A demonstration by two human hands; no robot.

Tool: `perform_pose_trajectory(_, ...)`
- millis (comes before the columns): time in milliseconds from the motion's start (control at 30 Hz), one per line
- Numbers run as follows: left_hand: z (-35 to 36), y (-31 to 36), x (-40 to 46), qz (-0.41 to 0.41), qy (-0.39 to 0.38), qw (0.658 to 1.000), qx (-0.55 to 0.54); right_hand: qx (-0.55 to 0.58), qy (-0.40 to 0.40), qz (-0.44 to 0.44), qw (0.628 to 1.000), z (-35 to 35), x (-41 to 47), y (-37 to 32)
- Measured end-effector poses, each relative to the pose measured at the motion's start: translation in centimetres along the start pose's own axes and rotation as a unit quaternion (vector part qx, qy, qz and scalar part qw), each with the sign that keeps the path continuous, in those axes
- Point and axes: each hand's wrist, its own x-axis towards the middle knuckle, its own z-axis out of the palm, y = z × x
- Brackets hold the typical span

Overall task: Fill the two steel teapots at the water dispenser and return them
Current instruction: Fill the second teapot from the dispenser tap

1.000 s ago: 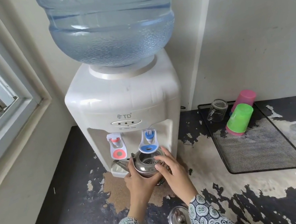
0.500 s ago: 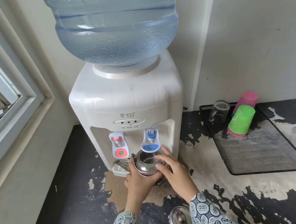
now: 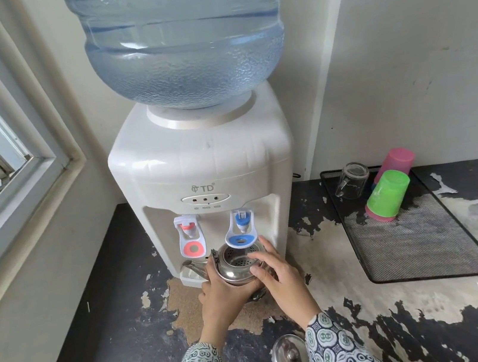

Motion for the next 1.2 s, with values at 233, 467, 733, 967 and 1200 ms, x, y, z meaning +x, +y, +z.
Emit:
perform_pose_trajectory(233, -0.08, 0.04, -0.13, 0.001, -0.005, 1.0, -0.013, 0.006, -0.001, 0.007, 1.0, -0.02, -0.01, -0.01)
perform_pose_trajectory(467, -0.24, 0.25, -0.56, 0.017, -0.015, 0.999, -0.044, 0.003, -0.001, 0.007, 1.0, -0.08, -0.08, 0.01)
perform_pose_trajectory(733, -0.52, 0.24, -0.7, 0.041, -0.026, 0.994, -0.097, -0.005, 0.0, 0.008, 1.0, -0.06, -0.18, 0.05)
perform_pose_trajectory(967, -0.32, -0.06, -0.36, 0.054, -0.025, 0.993, -0.099, -0.045, -0.002, -0.007, 0.999, -0.09, -0.2, 0.11)
perform_pose_trajectory(1200, -0.3, -0.26, -0.17, 0.053, -0.024, 0.995, -0.082, -0.075, 0.005, -0.018, 0.997, 0.03, -0.32, 0.18)
